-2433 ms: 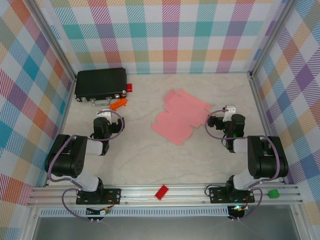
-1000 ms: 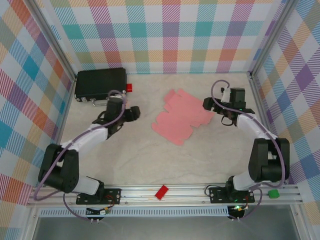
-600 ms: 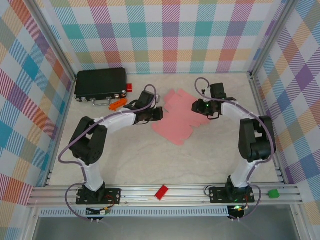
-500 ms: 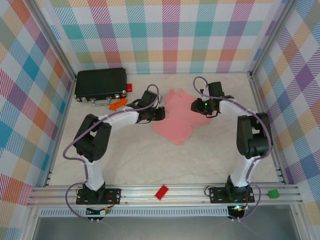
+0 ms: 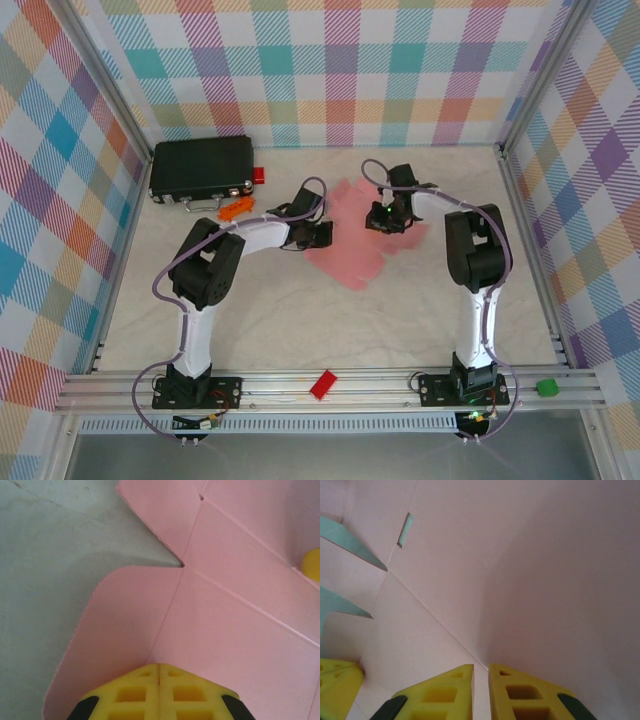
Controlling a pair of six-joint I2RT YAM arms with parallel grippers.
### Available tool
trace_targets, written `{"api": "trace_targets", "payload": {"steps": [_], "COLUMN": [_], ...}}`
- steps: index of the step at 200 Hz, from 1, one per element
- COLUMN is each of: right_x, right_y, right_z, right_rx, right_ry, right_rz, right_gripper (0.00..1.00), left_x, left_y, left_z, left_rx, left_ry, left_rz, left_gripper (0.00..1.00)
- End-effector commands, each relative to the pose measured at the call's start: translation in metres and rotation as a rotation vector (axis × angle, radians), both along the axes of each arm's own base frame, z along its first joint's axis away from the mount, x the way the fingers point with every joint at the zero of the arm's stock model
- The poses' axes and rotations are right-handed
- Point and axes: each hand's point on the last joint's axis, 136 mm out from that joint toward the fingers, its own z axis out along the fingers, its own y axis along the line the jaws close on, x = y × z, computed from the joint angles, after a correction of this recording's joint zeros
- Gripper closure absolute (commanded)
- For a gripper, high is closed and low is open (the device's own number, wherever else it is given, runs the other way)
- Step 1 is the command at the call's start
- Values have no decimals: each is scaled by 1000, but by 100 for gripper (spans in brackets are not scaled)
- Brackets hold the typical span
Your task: Fold the paper box
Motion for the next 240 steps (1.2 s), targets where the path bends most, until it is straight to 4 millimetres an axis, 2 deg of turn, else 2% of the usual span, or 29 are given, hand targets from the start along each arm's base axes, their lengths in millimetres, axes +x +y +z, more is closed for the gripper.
{"api": "trace_targets", "payload": {"steps": [1, 57, 90, 114, 144, 161, 166, 190, 217, 240], "right_x": [-7, -23, -41, -54, -54, -48, -46, -37, -33, -33], "right_y": [8, 39, 56, 63, 62, 61, 61, 59, 55, 52], "right_z": [-10, -21, -21, -21, -3, 18, 24, 49, 54, 46], "right_rx": [-11, 2, 15, 11, 13, 6, 5, -3, -30, -46], "right_ry": [60, 102, 110, 110, 61, 13, -2, -70, -87, -69], "right_rz": [7, 94, 158, 189, 175, 174, 174, 171, 159, 148], "right_gripper": [83, 83, 83, 83, 82, 80, 80, 77, 77, 79], "left_x": [-33, -95, -131, -145, -140, -130, -132, -114, -89, -70], "left_y": [23, 41, 42, 39, 37, 30, 33, 31, 31, 25], "left_z": [-24, -27, -28, -25, 0, 25, 28, 54, 59, 48], "left_rx": [85, 142, 135, 100, 67, 41, 61, 78, 87, 97], "left_ry": [102, 173, 205, 218, 177, 119, 125, 47, 25, 34], "left_rz": [53, 128, 140, 144, 150, 132, 126, 113, 119, 102], "left_gripper": [100, 100, 100, 100, 100, 100, 100, 98, 98, 100]}}
